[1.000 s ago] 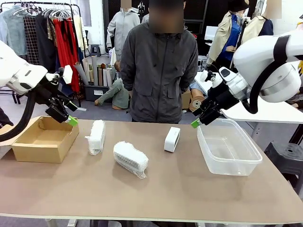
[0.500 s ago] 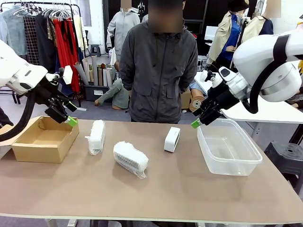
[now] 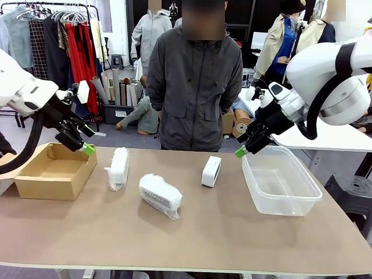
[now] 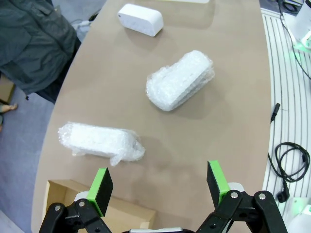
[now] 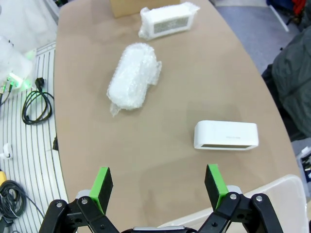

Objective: Separate and place wrapped and unwrapped clocks.
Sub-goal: Pick up the Digital clock indicated by the person.

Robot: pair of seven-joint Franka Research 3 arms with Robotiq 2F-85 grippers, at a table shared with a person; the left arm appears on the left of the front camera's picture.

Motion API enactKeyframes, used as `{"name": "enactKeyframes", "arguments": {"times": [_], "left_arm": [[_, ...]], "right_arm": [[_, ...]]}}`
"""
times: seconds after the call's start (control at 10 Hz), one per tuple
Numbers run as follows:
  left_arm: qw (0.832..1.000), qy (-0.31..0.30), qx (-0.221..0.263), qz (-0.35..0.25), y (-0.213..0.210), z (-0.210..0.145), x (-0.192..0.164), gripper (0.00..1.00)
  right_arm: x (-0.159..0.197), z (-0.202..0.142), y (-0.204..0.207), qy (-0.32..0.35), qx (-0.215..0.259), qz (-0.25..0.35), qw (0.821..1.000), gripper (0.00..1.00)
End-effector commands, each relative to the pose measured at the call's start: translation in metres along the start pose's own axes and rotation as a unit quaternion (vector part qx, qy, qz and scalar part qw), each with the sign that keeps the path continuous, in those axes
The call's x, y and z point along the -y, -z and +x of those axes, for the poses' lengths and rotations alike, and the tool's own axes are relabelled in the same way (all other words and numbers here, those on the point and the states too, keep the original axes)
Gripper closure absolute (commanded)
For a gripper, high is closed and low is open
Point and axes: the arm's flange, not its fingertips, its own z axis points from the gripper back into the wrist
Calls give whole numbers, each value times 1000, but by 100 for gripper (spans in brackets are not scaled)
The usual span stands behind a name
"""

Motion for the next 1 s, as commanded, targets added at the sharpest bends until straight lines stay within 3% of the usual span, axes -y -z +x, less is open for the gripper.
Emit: {"name": "enactKeyframes", "arguments": {"times": [0.0,0.3,0.6,0.9], "left_arm": [[1000,0,-1,0,0,0,0,0],[998,33,11,-49,-15,-1,-13,0],[994,70,27,-82,-41,-3,-34,0],[994,72,61,-46,-76,-9,-47,0]], "right_arm": [[0,0,0,0,0,0,1000,0],[11,10,-13,-34,6,24,999,0],[26,22,-38,-64,41,26,997,0],[50,19,-58,-77,79,-6,994,0]]}}
